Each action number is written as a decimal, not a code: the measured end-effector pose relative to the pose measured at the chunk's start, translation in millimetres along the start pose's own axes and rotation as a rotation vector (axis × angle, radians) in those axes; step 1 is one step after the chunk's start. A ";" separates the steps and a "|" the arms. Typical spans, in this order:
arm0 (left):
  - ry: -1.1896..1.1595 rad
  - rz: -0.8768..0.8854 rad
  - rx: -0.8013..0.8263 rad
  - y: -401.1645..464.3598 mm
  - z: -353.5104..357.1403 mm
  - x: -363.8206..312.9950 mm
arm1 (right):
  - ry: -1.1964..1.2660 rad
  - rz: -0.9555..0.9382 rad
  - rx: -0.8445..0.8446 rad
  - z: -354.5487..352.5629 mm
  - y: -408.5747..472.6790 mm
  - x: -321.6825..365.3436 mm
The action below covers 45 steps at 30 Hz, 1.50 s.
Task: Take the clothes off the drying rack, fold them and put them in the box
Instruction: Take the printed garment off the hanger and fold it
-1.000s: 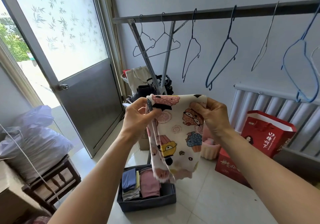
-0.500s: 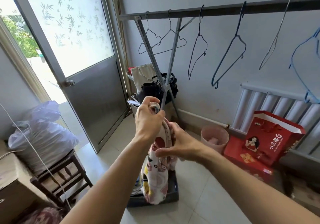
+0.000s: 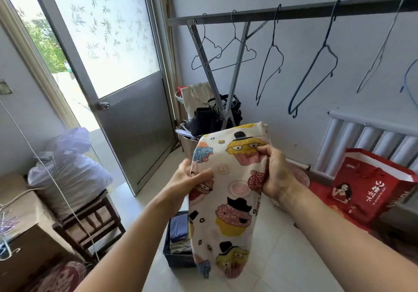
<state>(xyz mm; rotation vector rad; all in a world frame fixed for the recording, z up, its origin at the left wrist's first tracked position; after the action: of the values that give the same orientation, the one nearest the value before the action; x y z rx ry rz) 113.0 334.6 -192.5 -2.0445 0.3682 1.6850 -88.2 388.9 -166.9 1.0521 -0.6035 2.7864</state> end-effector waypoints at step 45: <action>0.897 0.296 -0.279 -12.0 45.7 0.9 | -0.639 -0.228 0.231 -54.0 4.6 19.8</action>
<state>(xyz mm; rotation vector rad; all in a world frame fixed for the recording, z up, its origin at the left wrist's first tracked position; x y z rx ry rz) 80.1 368.2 -197.7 -3.0033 0.7778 0.8738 -137.3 405.4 -192.3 1.9439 -0.1817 2.3342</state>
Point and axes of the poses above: each hand's wrist, its own y-axis towards the middle knuckle, its own z-axis out of the palm, x = y × z, the point moved 2 cm from there along y, towards the middle knuckle, and after that the axes turned 10 degrees about y, right-handed, at the moved point
